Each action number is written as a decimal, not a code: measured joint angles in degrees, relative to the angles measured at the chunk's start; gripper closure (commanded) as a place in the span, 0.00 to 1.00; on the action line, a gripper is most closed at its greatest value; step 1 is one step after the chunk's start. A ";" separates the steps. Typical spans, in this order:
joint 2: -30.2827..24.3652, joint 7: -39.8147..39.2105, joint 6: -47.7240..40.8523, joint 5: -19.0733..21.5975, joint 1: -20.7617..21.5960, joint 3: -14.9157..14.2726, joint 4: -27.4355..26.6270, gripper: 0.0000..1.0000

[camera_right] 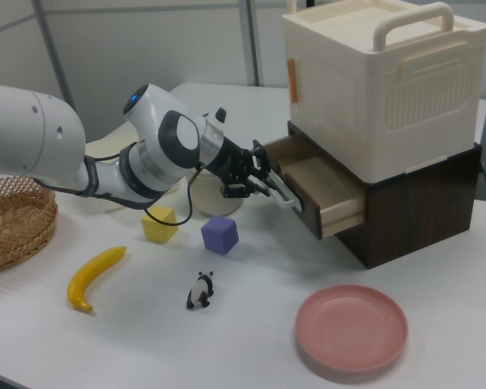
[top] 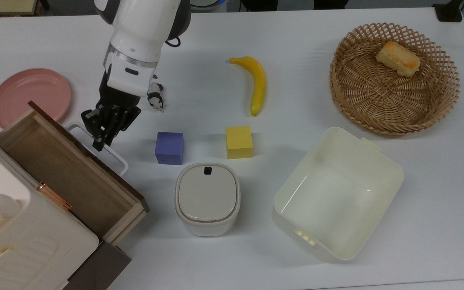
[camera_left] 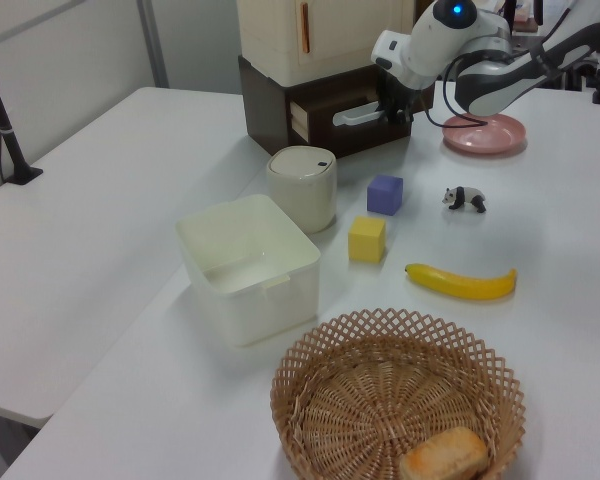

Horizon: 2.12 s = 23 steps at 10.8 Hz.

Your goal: Open the drawer

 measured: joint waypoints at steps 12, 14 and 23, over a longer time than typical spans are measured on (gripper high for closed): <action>-6.66 6.38 -22.59 22.11 3.15 6.84 3.35 0.11; -9.02 6.82 -30.68 31.08 3.28 7.35 6.08 0.08; -17.33 25.45 -53.05 44.01 4.63 6.95 9.01 0.00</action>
